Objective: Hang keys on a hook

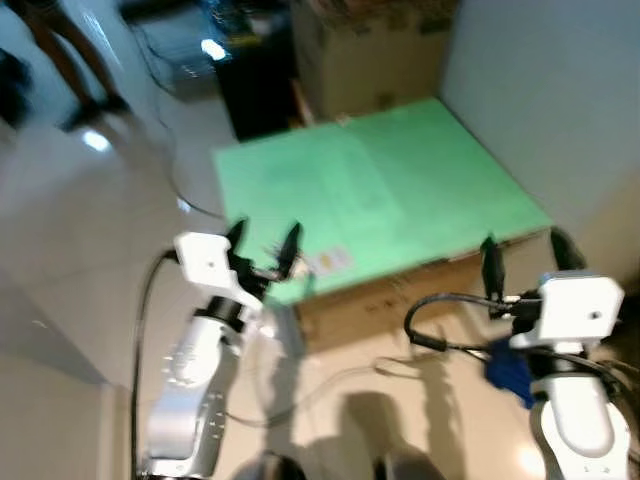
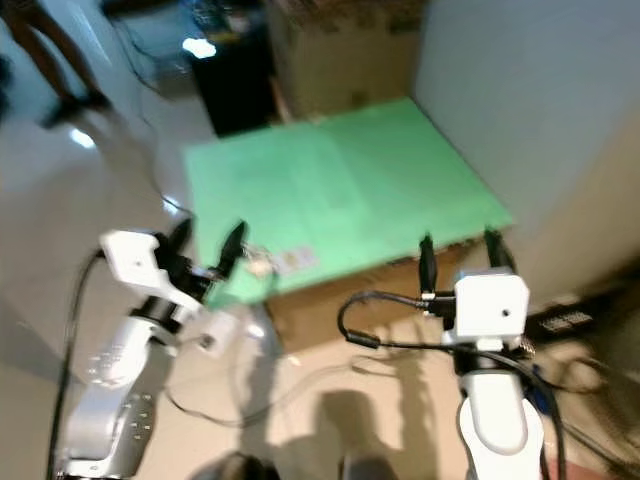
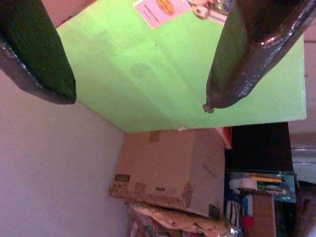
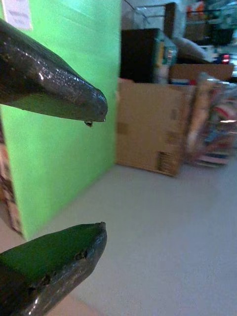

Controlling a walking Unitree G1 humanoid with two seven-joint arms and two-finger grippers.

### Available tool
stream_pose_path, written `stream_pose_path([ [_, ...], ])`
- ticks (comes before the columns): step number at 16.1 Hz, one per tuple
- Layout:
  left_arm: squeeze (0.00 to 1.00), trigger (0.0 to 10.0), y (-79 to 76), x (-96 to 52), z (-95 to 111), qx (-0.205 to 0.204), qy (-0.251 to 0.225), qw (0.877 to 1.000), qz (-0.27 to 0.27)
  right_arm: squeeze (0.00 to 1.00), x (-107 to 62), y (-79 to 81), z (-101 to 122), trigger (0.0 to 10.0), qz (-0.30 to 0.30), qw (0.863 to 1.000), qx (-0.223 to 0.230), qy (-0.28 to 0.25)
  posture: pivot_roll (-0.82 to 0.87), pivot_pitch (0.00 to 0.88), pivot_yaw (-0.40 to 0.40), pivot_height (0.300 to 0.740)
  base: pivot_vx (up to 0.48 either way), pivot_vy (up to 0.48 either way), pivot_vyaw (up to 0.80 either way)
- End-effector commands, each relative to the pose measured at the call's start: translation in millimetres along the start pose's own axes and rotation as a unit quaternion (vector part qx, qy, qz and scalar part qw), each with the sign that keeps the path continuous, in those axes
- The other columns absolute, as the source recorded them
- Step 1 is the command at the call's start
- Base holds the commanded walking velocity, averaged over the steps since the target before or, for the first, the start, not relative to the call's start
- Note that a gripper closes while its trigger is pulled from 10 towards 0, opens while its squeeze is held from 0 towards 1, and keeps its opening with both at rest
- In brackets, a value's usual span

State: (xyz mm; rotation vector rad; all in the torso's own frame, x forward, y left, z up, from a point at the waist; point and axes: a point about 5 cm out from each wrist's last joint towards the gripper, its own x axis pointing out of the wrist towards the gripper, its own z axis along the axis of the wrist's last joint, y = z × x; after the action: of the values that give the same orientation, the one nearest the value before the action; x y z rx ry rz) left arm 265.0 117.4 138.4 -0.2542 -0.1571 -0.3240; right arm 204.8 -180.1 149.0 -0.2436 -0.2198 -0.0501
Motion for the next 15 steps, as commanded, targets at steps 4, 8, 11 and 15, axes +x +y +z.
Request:
stream_pose_path([
  [4,0.0,10.0,13.5,-1.0,-5,0.015,0.034,0.999,0.039,0.0,2.4,13.7,-6,10.0,0.032,0.999,0.025,0.029,-0.33,0.143,0.086,0.74,0.467,0.0,0.0],
  [8,0.0,10.0,11.1,14.4,-26,0.057,0.109,0.992,-0.007,0.0,2.4,14.6,-18,10.0,0.035,0.997,0.031,0.06,-0.32,0.154,0.088,0.74,0.077,0.0,0.0],
  [11,0.0,10.0,25.5,8.1,-65,0.073,0.204,0.976,-0.03,0.0,-18.2,12.3,-48,10.0,0.055,0.988,0.061,0.132,-0.33,0.195,0.095,0.74,0.0,0.0,0.0],
  [15,0.0,10.0,30.2,-12.3,-69,0.054,0.224,0.972,-0.047,0.0,-36.8,9.1,-57,10.0,0.065,0.982,0.059,0.169,-0.35,0.248,0.104,0.74,0.0,0.0,0.0],
])
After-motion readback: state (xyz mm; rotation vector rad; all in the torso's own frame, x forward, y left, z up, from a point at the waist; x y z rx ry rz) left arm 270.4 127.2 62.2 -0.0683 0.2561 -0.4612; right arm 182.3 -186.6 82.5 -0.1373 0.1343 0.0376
